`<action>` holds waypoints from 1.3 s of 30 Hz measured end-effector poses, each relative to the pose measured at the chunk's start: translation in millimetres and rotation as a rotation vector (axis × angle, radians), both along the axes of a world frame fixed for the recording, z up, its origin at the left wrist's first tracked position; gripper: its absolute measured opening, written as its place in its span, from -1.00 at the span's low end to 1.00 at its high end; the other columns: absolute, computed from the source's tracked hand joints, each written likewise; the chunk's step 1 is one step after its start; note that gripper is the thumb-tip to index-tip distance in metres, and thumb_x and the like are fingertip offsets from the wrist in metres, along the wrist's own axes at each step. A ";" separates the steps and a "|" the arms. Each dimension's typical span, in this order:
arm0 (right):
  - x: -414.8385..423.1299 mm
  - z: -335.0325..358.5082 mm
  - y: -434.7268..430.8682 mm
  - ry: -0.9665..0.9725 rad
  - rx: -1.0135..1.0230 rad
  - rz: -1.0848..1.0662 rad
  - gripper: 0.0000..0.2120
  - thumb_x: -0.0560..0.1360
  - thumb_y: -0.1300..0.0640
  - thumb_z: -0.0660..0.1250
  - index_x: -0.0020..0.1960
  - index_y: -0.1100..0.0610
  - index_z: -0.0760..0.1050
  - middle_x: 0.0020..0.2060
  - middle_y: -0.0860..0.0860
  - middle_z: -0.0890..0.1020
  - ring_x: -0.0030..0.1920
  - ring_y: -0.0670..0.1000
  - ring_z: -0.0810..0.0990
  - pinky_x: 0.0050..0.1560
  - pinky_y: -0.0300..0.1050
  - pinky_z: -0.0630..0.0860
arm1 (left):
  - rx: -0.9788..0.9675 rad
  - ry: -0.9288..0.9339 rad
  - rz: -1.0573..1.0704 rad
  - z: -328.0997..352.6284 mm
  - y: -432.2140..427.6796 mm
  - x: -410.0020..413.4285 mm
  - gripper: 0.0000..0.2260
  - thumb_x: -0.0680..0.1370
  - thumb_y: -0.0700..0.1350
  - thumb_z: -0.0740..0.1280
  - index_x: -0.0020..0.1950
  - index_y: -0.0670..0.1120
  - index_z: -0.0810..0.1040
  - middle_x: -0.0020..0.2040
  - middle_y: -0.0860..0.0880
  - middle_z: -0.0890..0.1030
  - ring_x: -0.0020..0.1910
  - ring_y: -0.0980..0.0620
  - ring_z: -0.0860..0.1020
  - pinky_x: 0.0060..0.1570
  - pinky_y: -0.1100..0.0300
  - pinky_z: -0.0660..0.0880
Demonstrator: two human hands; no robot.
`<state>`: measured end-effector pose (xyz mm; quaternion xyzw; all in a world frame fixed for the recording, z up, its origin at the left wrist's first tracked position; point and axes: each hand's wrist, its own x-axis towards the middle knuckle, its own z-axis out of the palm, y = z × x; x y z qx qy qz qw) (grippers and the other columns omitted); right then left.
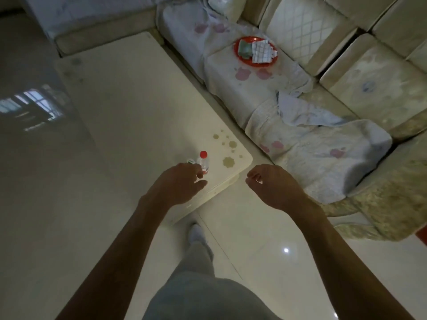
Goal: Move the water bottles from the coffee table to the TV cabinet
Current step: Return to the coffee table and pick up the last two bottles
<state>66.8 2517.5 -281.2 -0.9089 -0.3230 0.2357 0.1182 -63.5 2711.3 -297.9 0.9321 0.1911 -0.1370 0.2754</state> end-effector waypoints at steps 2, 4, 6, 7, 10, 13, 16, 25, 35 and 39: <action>11.8 -4.5 22.4 0.018 0.000 0.025 -0.73 0.56 -0.01 0.26 0.16 0.09 0.58 0.07 -0.01 0.65 0.07 -0.01 0.60 0.15 0.01 0.53 | -0.009 -0.003 0.038 -2.3 19.3 6.4 -0.73 0.57 0.05 0.27 0.16 -0.09 0.54 0.11 -0.03 0.64 0.01 0.02 0.61 -0.01 0.20 0.45; 21.6 -9.3 42.8 0.037 -0.018 0.056 -0.73 0.56 -0.02 0.26 0.16 0.09 0.58 0.07 -0.01 0.65 0.06 -0.01 0.60 0.15 0.02 0.53 | -0.014 0.000 0.075 -5.4 36.0 9.0 -0.73 0.57 0.05 0.27 0.16 -0.08 0.54 0.10 -0.03 0.64 -0.01 0.02 0.61 -0.04 0.21 0.44; 30.1 -14.4 61.3 0.064 -0.029 0.073 -0.73 0.56 -0.03 0.26 0.15 0.08 0.57 0.07 -0.02 0.65 0.07 0.00 0.59 0.16 0.05 0.52 | -0.026 0.007 0.115 -9.8 49.0 9.5 -0.73 0.56 0.04 0.28 0.17 -0.07 0.54 0.11 -0.03 0.64 0.01 0.00 0.60 -0.05 0.21 0.42; 33.5 -16.9 69.6 0.077 -0.031 0.077 -0.73 0.55 -0.03 0.27 0.14 0.07 0.58 0.06 -0.02 0.65 0.07 0.01 0.59 0.16 0.06 0.52 | -0.034 0.011 0.134 -12.3 54.2 9.4 -0.73 0.55 0.04 0.29 0.16 -0.07 0.55 0.10 -0.04 0.64 0.01 -0.01 0.60 -0.05 0.20 0.43; 42.3 -24.5 91.7 0.100 -0.060 0.104 -0.73 0.55 -0.04 0.27 0.14 0.08 0.58 0.06 -0.01 0.64 0.06 0.01 0.59 0.16 0.05 0.53 | -0.058 0.026 0.189 -22.0 65.9 10.9 -0.75 0.55 0.05 0.28 0.09 -0.08 0.56 0.04 -0.07 0.65 -0.04 -0.04 0.60 -0.06 0.14 0.49; 50.9 -38.7 109.8 0.107 -0.096 0.152 -0.73 0.56 -0.04 0.26 0.15 0.08 0.57 0.07 -0.01 0.63 0.07 0.00 0.58 0.15 -0.01 0.51 | -0.087 0.045 0.241 -36.9 73.8 11.9 -0.74 0.56 0.06 0.27 0.07 -0.10 0.57 0.00 -0.06 0.66 -0.10 0.00 0.60 -0.15 0.20 0.43; 59.2 -62.5 124.8 0.138 -0.110 0.187 -0.73 0.56 -0.03 0.26 0.15 0.08 0.56 0.08 0.00 0.63 0.08 0.00 0.57 0.14 -0.05 0.50 | -0.110 0.064 0.310 -60.4 78.5 12.7 -0.77 0.56 0.03 0.26 0.07 -0.09 0.56 0.01 -0.07 0.65 -0.08 -0.02 0.58 -0.12 0.17 0.45; 89.3 -181.8 146.4 0.260 -0.209 0.287 -0.74 0.57 0.03 0.27 0.19 0.11 0.54 0.07 0.03 0.64 -0.02 -0.06 0.54 0.04 -0.20 0.42 | -0.227 0.117 0.564 -176.1 75.6 27.5 -0.78 0.56 -0.07 0.27 0.17 -0.10 0.51 0.08 -0.07 0.61 -0.03 0.02 0.56 -0.03 0.21 0.44; 128.7 -324.1 157.5 0.451 -0.138 0.072 -0.49 0.49 0.15 0.39 0.39 0.13 0.33 0.16 0.04 0.56 0.00 -0.02 0.57 0.05 -0.13 0.51 | -0.458 0.096 0.924 -316.5 55.0 72.4 -0.51 0.47 -0.18 0.39 0.36 -0.10 0.33 0.23 -0.10 0.52 0.07 -0.04 0.55 0.11 0.11 0.50; 139.8 -366.4 169.5 0.484 -0.050 0.042 -0.29 0.42 0.16 0.50 0.46 0.11 0.23 0.27 0.07 0.49 0.10 0.02 0.55 0.10 -0.08 0.54 | -0.463 0.051 0.990 -358.0 53.0 88.2 -0.36 0.40 -0.19 0.47 0.41 -0.05 0.28 0.29 -0.07 0.47 0.16 -0.04 0.52 0.15 0.09 0.51</action>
